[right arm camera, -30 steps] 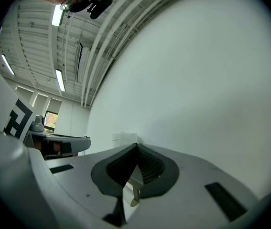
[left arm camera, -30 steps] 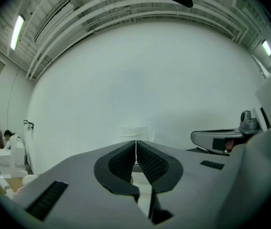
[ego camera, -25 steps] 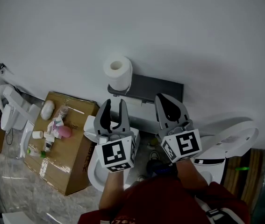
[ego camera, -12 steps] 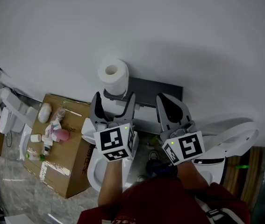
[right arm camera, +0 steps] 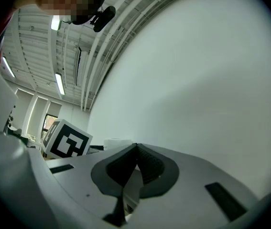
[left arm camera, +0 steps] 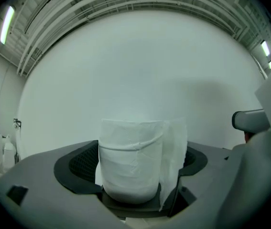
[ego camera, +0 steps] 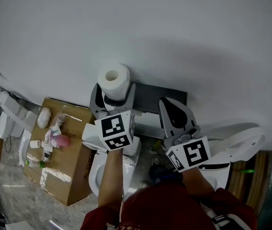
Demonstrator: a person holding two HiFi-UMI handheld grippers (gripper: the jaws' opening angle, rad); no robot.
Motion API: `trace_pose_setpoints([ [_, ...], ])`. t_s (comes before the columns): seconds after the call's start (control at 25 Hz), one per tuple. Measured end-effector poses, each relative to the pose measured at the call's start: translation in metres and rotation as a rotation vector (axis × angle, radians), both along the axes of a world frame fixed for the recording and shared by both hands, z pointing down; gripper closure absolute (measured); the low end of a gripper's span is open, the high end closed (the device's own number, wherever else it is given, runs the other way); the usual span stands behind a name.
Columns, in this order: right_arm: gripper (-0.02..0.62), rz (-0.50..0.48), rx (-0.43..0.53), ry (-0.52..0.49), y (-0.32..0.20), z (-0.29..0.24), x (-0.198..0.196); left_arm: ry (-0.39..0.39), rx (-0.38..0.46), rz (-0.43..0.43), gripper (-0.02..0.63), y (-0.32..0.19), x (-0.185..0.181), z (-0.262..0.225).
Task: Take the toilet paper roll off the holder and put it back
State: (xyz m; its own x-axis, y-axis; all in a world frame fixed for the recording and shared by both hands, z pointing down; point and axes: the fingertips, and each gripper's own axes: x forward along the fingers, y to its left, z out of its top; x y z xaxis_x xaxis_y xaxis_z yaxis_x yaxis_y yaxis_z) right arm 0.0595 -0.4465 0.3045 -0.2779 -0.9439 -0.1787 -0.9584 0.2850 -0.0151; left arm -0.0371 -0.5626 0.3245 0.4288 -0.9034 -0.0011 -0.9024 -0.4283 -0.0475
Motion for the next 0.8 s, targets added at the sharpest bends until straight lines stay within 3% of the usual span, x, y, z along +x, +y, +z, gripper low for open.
trace_pose_setpoints([
  [0.2,0.588,0.002,-0.007,0.004,-0.002,0.004,0.002,0.044,0.02,-0.017,0.143,-0.008,-0.001,0.0],
  [0.8,0.588,0.007,0.0,0.012,0.002,0.0,0.004,0.058,0.042,-0.036,0.175,0.002,-0.006,-0.006],
])
